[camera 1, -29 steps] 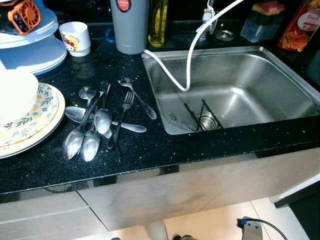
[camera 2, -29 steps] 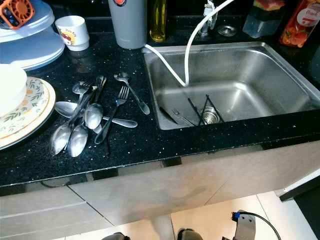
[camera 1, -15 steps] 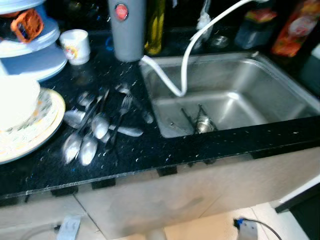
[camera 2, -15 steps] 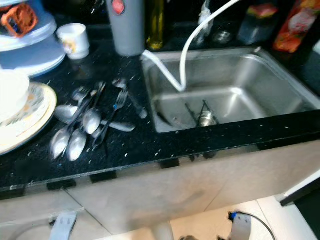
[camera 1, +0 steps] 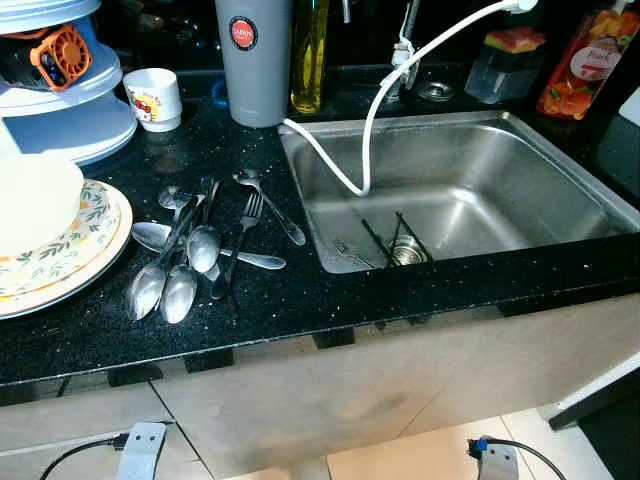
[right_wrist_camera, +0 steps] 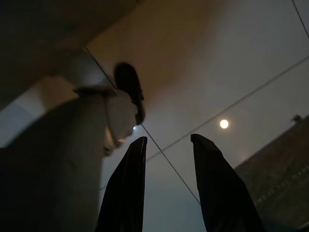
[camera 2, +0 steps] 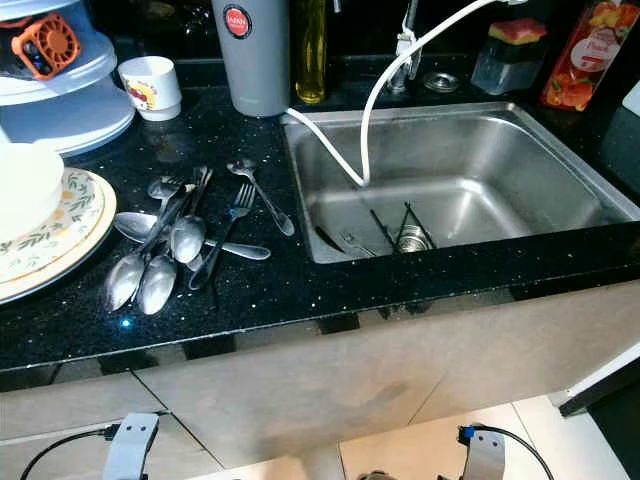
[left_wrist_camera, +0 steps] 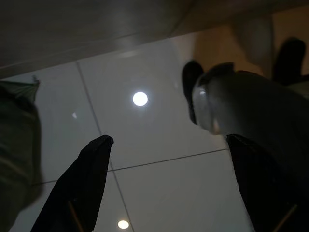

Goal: Kitchen organization

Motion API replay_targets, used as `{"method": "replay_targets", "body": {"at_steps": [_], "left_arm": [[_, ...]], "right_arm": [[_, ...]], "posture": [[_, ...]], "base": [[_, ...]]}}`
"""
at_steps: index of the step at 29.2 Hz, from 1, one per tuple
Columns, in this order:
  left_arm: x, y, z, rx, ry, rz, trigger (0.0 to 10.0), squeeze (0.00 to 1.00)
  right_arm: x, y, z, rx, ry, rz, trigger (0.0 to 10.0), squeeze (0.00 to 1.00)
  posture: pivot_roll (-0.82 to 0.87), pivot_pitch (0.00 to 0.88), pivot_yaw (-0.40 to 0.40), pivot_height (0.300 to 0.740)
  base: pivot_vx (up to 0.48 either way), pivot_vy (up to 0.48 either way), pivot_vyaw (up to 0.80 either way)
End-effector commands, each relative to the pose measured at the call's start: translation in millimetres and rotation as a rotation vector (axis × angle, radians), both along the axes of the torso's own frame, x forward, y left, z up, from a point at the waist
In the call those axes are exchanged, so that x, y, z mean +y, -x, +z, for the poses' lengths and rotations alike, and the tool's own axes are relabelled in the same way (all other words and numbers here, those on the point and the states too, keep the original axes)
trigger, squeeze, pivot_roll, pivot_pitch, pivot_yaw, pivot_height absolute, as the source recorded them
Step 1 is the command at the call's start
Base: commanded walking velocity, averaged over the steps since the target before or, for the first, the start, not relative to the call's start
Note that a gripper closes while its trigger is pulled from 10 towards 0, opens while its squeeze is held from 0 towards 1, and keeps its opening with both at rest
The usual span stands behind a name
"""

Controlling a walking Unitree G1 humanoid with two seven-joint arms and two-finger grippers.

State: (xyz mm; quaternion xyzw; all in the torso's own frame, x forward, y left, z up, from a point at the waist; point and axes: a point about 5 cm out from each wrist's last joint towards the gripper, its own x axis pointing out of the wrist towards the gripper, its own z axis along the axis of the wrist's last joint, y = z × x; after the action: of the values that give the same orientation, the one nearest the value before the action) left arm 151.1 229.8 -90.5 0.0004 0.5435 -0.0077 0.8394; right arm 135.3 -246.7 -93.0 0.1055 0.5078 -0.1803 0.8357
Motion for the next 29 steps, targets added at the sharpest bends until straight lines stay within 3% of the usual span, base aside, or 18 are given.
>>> {"method": "replay_targets", "body": {"at_steps": [1,12,23,29], "left_arm": [[-6.1,8.5,-4.5,0.028,0.018,-0.005,10.0,0.00],[-7.6,31.8,-12.8,0.110,0.017,0.022,10.0,0.00],[-16.2,30.4,-14.3,0.114,0.006,-0.009,10.0,0.00],[-21.9,33.5,-16.3,0.123,-0.001,-0.040,10.0,0.00]], "right_arm": [[-1.9,5.0,-1.2,0.016,-0.001,0.003,10.0,0.00],[-3.7,-3.7,2.4,0.019,0.021,0.104,10.0,0.00],[-4.6,-7.4,4.1,0.013,0.027,0.131,10.0,0.00],[-5.9,6.8,-0.4,0.044,0.028,0.125,10.0,0.00]], "posture": [[0.02,0.067,-0.023,0.740],[0.02,0.087,-0.041,0.740],[0.00,0.093,-0.035,0.740],[-0.01,0.092,-0.031,0.740]], "base": [[0.000,0.000,0.00],[0.000,0.000,0.00],[-0.254,0.000,0.00],[-0.303,0.000,0.00]]}}
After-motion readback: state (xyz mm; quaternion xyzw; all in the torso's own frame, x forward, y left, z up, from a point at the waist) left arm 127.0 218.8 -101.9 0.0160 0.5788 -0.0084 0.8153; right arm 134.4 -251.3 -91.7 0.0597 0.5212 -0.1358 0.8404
